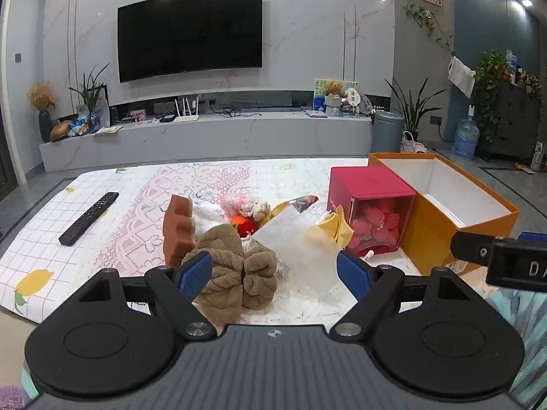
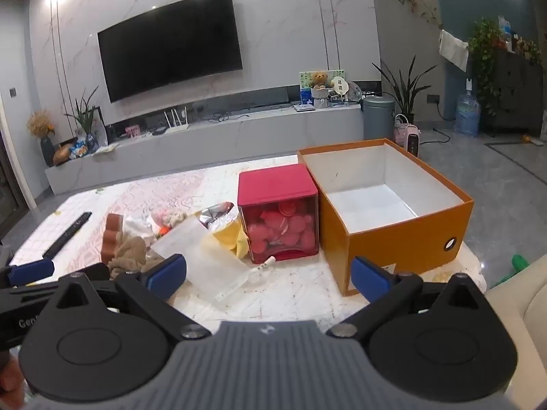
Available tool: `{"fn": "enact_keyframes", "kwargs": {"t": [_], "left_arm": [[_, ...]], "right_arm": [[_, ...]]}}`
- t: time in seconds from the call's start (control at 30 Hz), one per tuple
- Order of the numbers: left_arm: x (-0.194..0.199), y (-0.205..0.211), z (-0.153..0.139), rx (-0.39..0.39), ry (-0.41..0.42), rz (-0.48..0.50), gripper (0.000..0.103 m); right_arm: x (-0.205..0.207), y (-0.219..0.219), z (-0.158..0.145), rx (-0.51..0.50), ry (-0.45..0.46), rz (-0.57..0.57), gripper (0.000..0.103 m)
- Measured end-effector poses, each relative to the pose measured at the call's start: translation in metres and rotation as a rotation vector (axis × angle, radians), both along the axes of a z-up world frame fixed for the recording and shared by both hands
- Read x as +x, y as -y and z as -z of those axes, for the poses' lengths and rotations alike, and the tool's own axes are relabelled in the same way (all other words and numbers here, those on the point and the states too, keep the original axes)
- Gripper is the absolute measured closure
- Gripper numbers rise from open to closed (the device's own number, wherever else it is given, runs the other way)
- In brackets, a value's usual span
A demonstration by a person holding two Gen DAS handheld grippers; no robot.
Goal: Organize soft objects
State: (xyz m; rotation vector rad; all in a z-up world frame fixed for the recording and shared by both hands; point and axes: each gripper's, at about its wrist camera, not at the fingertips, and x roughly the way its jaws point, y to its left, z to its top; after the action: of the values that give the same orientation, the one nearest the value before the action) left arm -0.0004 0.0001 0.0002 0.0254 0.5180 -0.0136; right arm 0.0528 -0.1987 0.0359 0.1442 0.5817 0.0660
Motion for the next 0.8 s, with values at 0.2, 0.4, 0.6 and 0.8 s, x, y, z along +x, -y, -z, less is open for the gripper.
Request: {"fn": "enact_keyframes", "kwargs": {"t": [0.2,0.4,0.6,0.8], "left_arm": [[0.004,-0.002,0.001,-0.009,-0.031,0.011,0.015],[0.003,-0.005,0.005,-0.039,-0.033,0.008,0.016],[0.003,-0.007,0.005,-0.043,-0.045,0.01,0.016],[0.003,-0.008,0.007,-0.044,-0.05,0.006,0.016]], "right_arm": [[-0.002,0.003,-0.002,-0.03,0.017,-0.025,0.003],[-0.002,-0.009,0.0,-0.081,0.013,-0.031,0.003],[0.002,-0.012,0.004,-0.102,-0.013,-0.028,0.003],[0.003,-0.015,0.006,-0.105,-0.028,-0.039,0.003]]}}
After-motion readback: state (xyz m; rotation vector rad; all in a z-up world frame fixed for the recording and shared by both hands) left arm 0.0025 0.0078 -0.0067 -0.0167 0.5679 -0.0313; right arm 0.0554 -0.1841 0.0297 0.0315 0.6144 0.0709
